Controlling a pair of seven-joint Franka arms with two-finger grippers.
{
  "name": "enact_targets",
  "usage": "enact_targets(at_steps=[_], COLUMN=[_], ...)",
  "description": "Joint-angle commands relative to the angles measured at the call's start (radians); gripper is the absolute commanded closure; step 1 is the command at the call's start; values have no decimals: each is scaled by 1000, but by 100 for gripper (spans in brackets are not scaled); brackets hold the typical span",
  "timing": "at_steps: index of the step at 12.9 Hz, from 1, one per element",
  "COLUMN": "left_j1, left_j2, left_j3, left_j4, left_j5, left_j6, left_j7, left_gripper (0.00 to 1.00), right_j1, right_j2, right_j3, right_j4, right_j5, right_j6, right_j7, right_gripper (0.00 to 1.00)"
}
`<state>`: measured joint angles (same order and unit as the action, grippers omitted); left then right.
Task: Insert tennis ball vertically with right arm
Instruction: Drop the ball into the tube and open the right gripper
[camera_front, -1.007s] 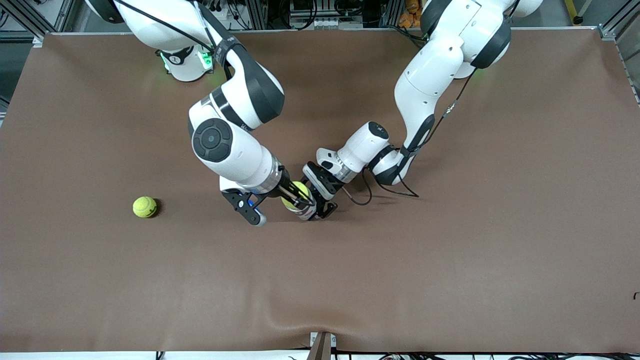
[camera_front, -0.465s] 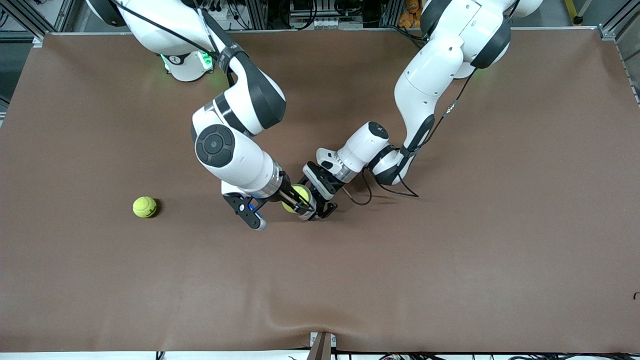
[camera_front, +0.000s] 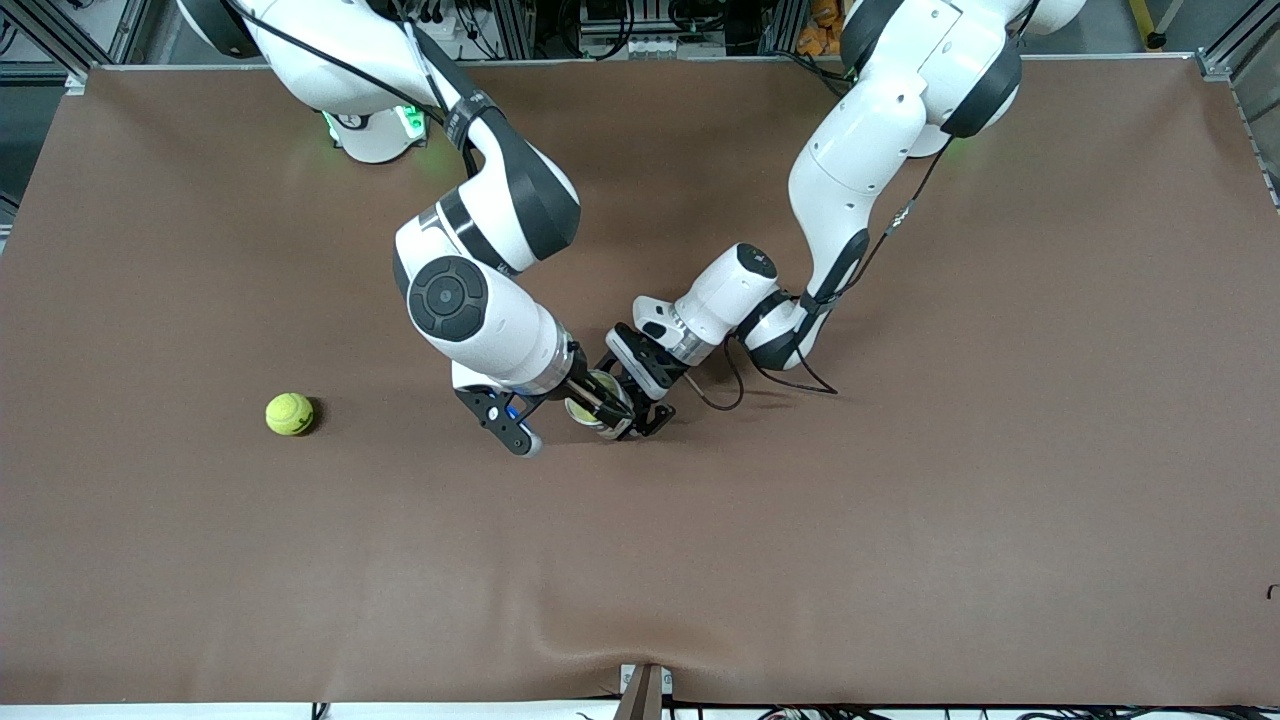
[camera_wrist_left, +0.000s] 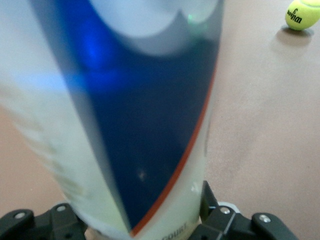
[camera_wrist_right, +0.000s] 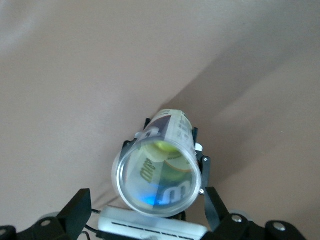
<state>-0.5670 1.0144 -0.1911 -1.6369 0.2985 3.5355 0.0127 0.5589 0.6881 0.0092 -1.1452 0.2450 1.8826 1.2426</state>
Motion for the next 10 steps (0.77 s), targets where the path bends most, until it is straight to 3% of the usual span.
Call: enact_targets(at_steps=[1,3,6,9,10], left_j1=[-8,-10,-10,-8,-8], left_j2=[6,6,6,6,6], left_j3=[5,5,5,5,5], left_j4=[2,2,2,-11,-14], left_j5=[-1,-1,-1,-1,1], left_j6=[20,20,20,20,20], left_j7=[0,0,0,1,1], left_gripper=[17,17,17,16,16], right_j1=[-14,-78,-206,-296,-345], right_j2=[-12,-25,-57,-62,-62], right_j3=[-5,-8,-14,-14,-14], right_j4=[48,74,67,-40,-91], right_j5=[-18,-18,-27,-209,-222], right_j6=[-84,-157,-240,-302,-301], right_j7=[-2,-96,-403,-657,-768], right_gripper=[0,0,0,0,0])
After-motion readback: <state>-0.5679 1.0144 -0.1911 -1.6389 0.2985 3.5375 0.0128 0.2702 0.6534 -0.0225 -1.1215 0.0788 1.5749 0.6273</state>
